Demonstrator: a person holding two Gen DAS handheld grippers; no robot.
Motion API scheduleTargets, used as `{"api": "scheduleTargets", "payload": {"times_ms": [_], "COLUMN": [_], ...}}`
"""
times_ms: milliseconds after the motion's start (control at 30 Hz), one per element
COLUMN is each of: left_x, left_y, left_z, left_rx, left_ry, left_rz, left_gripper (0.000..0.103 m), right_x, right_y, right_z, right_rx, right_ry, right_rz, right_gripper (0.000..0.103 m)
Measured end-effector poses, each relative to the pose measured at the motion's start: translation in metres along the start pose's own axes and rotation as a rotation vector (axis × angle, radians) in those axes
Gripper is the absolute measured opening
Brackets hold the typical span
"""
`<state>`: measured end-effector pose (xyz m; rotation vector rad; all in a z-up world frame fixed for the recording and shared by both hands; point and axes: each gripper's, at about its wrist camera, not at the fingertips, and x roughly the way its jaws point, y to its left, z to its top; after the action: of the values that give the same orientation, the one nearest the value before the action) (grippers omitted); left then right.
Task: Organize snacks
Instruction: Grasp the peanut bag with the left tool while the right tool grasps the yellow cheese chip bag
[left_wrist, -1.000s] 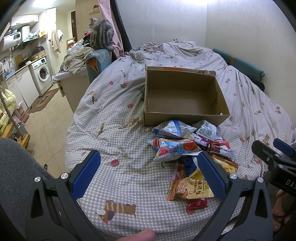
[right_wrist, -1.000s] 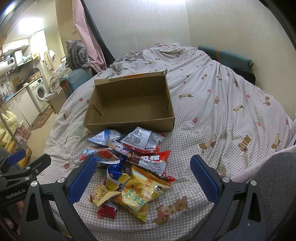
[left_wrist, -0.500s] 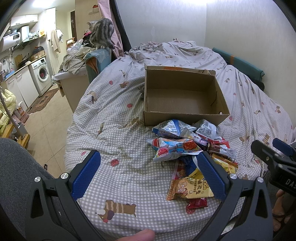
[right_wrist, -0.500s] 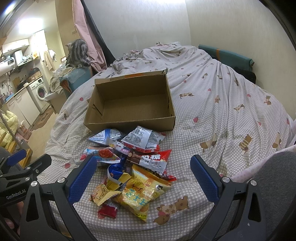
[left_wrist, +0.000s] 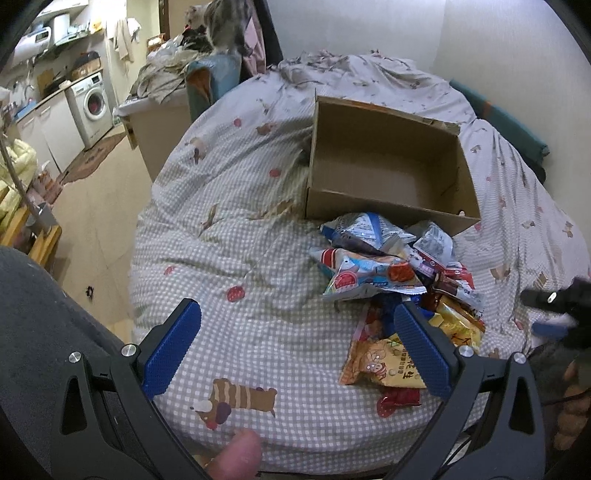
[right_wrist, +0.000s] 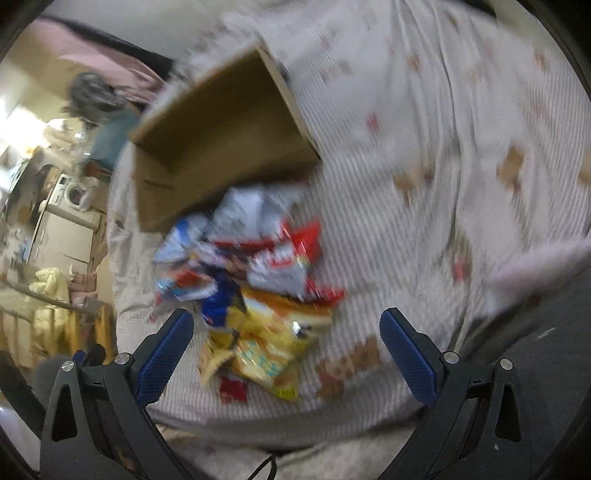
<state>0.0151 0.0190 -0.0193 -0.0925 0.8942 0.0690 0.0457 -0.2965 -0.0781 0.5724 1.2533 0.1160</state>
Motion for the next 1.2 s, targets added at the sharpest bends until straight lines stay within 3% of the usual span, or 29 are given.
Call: {"api": "scheduleTargets", "payload": {"times_ms": [100,200,400,533,733,967,1067,1100,1167,1200], "left_x": [0.008,0.021,0.065,0.085,0.104,0.122,0.130,0.132,0.136,0.137], "left_y": [-0.002,-0.003,-0.009,-0.020,-0.043,-0.051,-0.056,-0.057,-0.062,-0.064], "left_z": [-0.001,0.000,-0.003,-0.011,-0.024,-0.030,-0.038,-0.041,-0.048,-0.050], "left_rx": [0.008,0.013,-0.014,-0.071,-0.132,-0.170,-0.193,-0.197,-0.189,-0.180], "left_ry": [0.040,0.108,0.350,0.463,0.558,0.600,0.648,0.664,0.675,0.682], "left_rz": [0.021,0.026,-0.032,-0.085,-0.129,-0.133,-0.165,-0.168,-0.162,-0.149], "left_gripper": [0.103,0.103,0.103,0.103,0.103,0.102,0.094,0.088,0.079,0.065], "right_x": [0.027,0.045,0.068,0.079,0.081,0.080,0.082,0.083,0.081,0.080], "right_y": [-0.007,0.000,0.014,0.014,0.006,-0.004,0.005,0.008,0.011,0.011], "right_z": [-0.006,-0.011,-0.012,-0.014,-0.013,-0.013,-0.014,-0.014,-0.015,-0.015], "right_rx": [0.047,0.031,-0.006,-0.010,0.033,0.037,0.002,-0.009,-0.017,-0.018], "right_ry": [0.110,0.153,0.193,0.219,0.220,0.221,0.207,0.199,0.190,0.185], "right_rz": [0.040,0.029,0.012,0.029,0.077,0.080,0.070,0.065,0.071,0.074], "right_gripper": [0.102,0.090,0.078,0.070,0.069,0.067,0.057,0.048,0.042,0.039]}}
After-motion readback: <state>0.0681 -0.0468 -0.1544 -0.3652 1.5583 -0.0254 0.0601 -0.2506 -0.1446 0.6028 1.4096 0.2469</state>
